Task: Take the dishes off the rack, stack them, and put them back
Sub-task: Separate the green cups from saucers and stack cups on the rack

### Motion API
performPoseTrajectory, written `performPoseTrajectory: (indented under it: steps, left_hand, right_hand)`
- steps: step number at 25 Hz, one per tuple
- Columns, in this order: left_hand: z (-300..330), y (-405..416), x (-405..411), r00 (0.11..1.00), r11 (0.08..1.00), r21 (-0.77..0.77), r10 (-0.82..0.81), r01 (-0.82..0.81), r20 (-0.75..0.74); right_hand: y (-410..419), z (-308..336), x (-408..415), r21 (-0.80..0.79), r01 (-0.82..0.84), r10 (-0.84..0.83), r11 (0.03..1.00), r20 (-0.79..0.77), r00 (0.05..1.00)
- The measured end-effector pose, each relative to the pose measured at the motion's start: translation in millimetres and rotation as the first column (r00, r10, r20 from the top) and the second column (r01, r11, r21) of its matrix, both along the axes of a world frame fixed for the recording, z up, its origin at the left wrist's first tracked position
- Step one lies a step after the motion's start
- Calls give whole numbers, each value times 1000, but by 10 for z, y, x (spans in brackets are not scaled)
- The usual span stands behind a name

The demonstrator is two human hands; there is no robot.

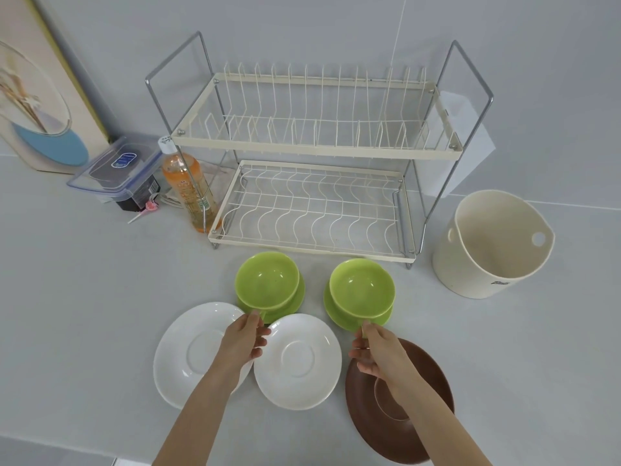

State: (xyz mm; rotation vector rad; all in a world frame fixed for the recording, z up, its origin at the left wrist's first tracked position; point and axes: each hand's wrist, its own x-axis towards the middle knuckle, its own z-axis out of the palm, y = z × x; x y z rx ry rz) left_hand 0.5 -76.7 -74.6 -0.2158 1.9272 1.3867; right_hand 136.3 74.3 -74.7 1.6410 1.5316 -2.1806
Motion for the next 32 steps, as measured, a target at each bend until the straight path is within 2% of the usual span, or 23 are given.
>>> performPoseTrajectory:
  steps: [3,8,12,21,26,32]
  left_hand:
    - [-2,10,1,1000,999,43,15,-15,2]
    - [-16,-25,-50,999,993,108,39,-41,18]
    - [13,-149,-176,998,988,143,64,-63,1]
    - [89,-726,-764,987,988,132,93,-76,-131]
    - [38,-957,-1025,986,988,128,107,-91,-130]
    - [-73,-1166,-1255,991,993,93,87,-78,-99]
  right_hand:
    - [19,-10,-28,102,-4,6,995,-14,1000]
    - [-4,9,-115,141,73,-62,987,-75,995]
    - [-111,-1,-200,203,28,-8,979,-102,995]
    - [-668,62,-815,125,-61,90,990,-249,964]
    - [-933,56,-1200,170,-172,207,970,-218,954]
    - [-1085,26,-1541,115,-230,250,966,-215,944]
